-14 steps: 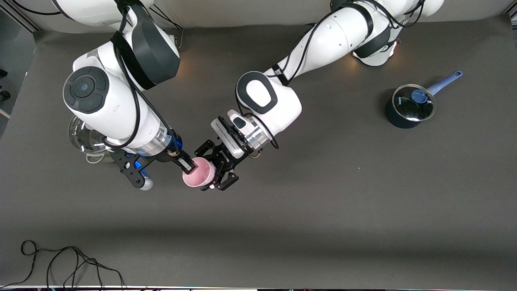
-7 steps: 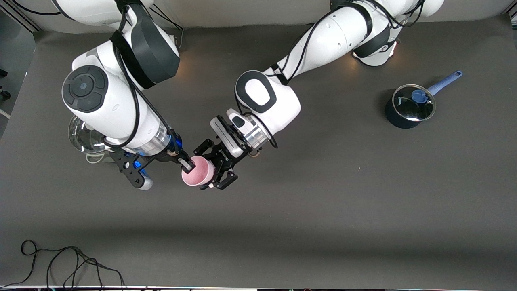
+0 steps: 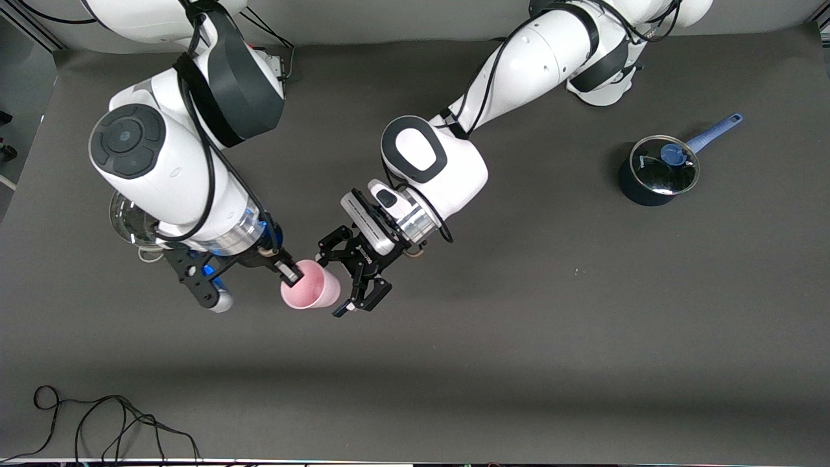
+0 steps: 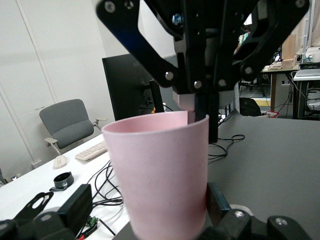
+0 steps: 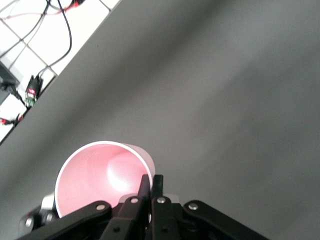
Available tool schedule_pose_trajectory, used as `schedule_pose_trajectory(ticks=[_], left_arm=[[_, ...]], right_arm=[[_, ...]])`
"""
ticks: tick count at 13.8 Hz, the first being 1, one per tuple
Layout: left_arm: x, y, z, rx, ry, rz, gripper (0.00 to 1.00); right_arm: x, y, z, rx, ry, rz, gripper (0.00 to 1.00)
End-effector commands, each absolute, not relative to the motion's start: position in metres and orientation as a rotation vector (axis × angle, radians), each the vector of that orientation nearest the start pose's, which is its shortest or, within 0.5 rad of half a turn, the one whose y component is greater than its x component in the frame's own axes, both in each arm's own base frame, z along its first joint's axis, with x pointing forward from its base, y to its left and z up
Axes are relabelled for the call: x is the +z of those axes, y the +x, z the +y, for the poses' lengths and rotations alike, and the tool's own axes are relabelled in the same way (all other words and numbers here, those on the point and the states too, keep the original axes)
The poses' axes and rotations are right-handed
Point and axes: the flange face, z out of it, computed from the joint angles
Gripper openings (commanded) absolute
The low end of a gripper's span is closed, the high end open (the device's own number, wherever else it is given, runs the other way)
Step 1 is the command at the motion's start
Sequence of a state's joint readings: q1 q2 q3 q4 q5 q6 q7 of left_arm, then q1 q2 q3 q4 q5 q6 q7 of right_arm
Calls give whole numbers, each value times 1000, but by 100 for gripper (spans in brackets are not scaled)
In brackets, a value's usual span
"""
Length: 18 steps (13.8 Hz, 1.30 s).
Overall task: Transfer pink cup from left to right arm
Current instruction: 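Open the left gripper while the right gripper pulls the cup away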
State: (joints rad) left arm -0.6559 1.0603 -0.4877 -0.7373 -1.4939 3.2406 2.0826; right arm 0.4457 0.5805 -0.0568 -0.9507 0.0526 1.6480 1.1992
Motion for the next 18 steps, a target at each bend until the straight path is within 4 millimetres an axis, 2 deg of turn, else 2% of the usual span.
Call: schedule_pose_trajectory(ticks=[1,2,4,5,9,12,14,17,18], left_arm=[[382,628,-512,-2118,-2394,1459,100],[374,637,-502,-2089,-2384,1537,100],[359,657,-468,-2006,-2350,1673,100],[352,667,-449,-1971,-2339,1754,100],[327,709,-362,-1872,-2299,2064,100],[302,733,-271,-1696,-2250,2318,100],[290,740,-211,-1533,-2189,2510,100],[283,737,-119,-1250,-2153,2763,100],[285,733,-98,-1143,-2154,2819,100]], right_arm=[[558,676,250,-169,-2874,1168,0],[560,681,235,-196,-2884,1176,0],[566,692,194,-253,-2939,1135,0],[571,698,165,-272,-2961,1120,0],[569,713,48,-224,-3065,931,0],[583,707,-29,-202,-3100,718,0],[583,699,-78,-143,-3127,509,0],[584,685,-125,-73,-3165,169,0],[580,683,-133,-57,-3167,103,0]])
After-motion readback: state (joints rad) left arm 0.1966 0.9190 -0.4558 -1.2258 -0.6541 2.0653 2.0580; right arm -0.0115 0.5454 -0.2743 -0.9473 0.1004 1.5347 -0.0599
